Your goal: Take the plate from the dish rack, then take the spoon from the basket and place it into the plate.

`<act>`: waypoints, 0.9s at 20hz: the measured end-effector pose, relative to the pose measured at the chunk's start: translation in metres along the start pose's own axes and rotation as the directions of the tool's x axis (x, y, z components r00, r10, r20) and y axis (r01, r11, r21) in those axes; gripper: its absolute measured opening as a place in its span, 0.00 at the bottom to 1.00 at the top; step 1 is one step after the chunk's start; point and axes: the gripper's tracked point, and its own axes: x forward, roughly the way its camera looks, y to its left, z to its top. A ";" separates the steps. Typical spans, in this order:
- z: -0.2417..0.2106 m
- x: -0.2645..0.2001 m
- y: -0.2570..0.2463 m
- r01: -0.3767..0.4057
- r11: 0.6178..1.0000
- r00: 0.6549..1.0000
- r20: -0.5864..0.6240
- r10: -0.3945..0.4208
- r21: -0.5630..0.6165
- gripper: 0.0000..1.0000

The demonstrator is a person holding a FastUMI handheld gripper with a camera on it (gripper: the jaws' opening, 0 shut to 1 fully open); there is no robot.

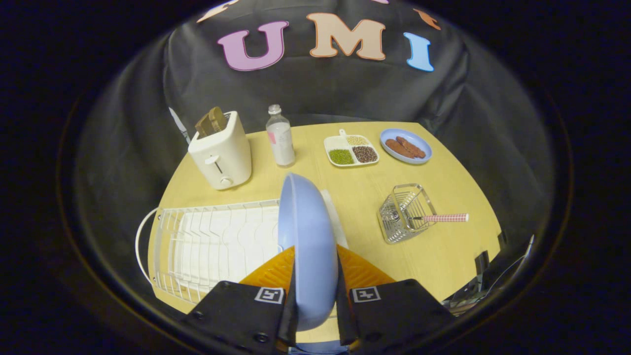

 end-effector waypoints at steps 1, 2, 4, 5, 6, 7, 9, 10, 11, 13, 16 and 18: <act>0.003 0.000 0.001 0.006 1.000 1.000 0.006 -0.006 -0.001 0.36; 0.006 -0.001 0.002 0.010 1.000 1.000 0.009 -0.010 -0.002 0.36; 0.011 -0.001 0.000 0.020 1.000 1.000 0.015 -0.020 0.005 0.36; 0.015 -0.002 -0.002 0.027 1.000 0.999 0.020 -0.027 0.012 0.36; 0.021 -0.004 -0.004 0.029 0.999 0.999 0.028 -0.030 0.021 0.36; 0.026 -0.007 -0.009 0.034 0.999 0.998 0.042 -0.036 0.031 0.36; 0.035 -0.014 -0.012 -0.005 0.997 0.999 0.055 0.001 0.080 0.36; 0.037 -0.019 -0.009 -0.041 0.992 0.998 0.051 0.036 0.116 0.35; 0.039 -0.023 -0.011 -0.066 0.987 0.997 0.052 0.059 0.143 0.36; 0.042 -0.029 -0.024 -0.097 0.978 0.994 0.059 0.088 0.185 0.36; 0.043 -0.037 -0.043 -0.147 0.958 0.988 0.072 0.133 0.246 0.30; 0.035 -0.033 -0.062 -0.139 0.960 0.990 0.068 0.126 0.243 0.30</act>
